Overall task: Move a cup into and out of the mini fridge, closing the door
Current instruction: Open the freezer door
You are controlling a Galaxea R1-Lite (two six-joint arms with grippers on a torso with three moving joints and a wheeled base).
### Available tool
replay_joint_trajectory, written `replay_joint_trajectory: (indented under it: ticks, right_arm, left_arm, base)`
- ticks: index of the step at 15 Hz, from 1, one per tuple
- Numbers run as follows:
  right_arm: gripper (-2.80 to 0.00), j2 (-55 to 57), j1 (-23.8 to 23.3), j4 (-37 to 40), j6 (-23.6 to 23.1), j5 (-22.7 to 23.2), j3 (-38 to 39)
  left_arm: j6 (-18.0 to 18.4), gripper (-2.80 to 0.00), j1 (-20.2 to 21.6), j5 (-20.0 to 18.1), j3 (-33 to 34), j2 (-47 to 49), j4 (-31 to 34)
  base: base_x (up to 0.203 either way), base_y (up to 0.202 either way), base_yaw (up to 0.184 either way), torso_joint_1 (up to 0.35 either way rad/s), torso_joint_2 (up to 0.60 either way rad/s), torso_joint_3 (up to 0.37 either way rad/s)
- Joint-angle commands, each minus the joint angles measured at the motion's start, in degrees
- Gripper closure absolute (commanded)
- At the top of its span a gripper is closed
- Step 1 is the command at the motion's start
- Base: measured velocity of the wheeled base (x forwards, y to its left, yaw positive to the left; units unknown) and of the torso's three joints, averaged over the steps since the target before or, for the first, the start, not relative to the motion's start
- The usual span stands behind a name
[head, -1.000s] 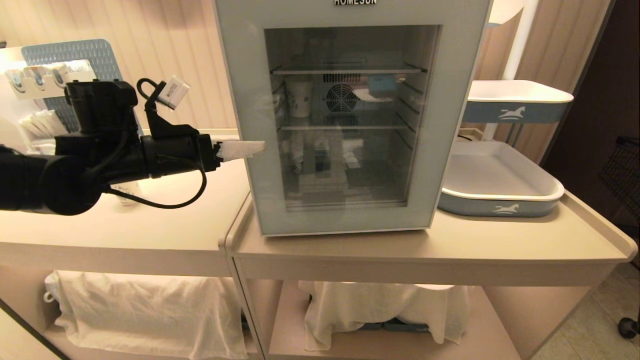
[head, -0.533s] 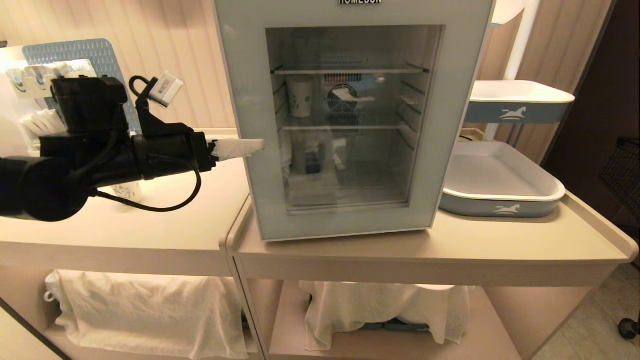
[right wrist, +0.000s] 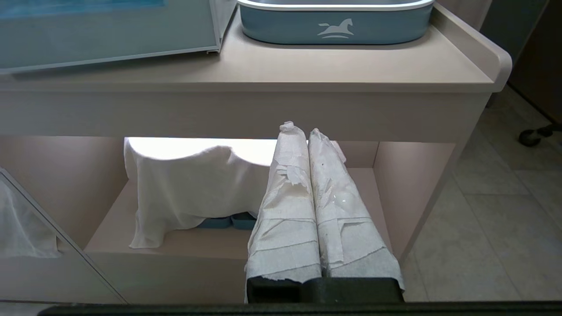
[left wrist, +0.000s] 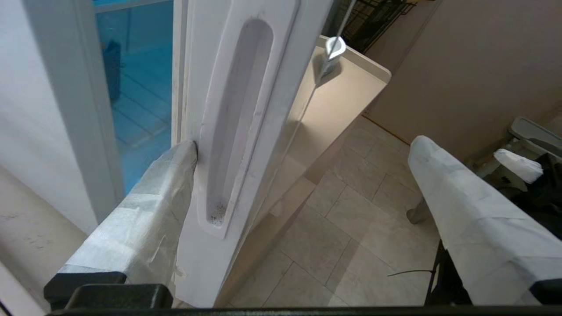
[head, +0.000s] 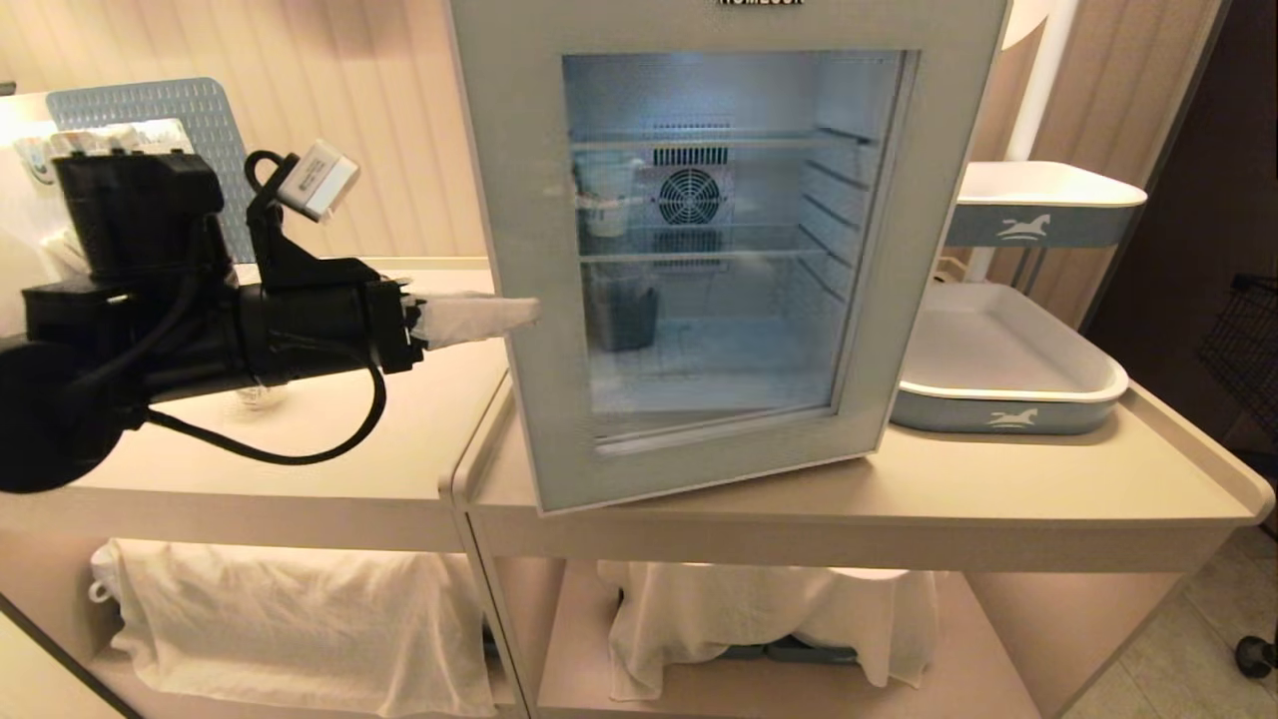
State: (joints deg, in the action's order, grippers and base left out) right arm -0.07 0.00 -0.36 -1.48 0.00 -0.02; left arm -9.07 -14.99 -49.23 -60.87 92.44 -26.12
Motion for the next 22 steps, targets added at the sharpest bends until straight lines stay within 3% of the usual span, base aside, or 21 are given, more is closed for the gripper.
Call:
replay_joint_trajectory:
  ticks: [1, 6, 13, 17, 18, 22]
  right_arm:
    - [0.00, 0.07, 0.00, -0.08, -0.02, 0.00, 0.02]
    - [0.00, 0.07, 0.00, -0.08, -0.02, 0.00, 0.02]
    - [0.00, 0.07, 0.00, -0.05, -0.02, 0.00, 0.00]
    - [0.00, 0.07, 0.00, -0.02, -0.02, 0.00, 0.00]
    - [0.00, 0.07, 0.00, -0.06, -0.02, 0.00, -0.01]
    - [0.00, 0.07, 0.00, -0.05, -0.02, 0.00, 0.02]
  left_arm:
    - [0.05, -2.80, -0.04, -0.08, 1.52, -2.07, -0.20]
    - [0.09, -2.80, -0.03, -0.06, 4.76, -5.39, 0.02]
    - [0.96, -2.80, -1.18, -0.61, 16.80, -17.42, 0.83]
    - [4.73, -2.80, 4.33, -0.02, 19.41, -20.86, 1.87]
    - [6.57, 0.00, 5.97, -0.02, 19.25, -21.28, 3.35]
    - [15.90, 0.00, 8.65, 1.65, 15.93, -21.81, 12.44]
  base:
    - [0.000, 0.000, 0.000, 0.000, 0.00, 0.000]
    - [0.000, 0.000, 0.000, 0.000, 0.00, 0.000]
    - [0.000, 0.000, 0.000, 0.000, 0.00, 0.000]
    - [0.000, 0.000, 0.000, 0.000, 0.00, 0.000]
    - [0.000, 0.000, 0.000, 0.000, 0.00, 0.000]
    - [0.000, 0.000, 0.000, 0.000, 0.00, 0.000]
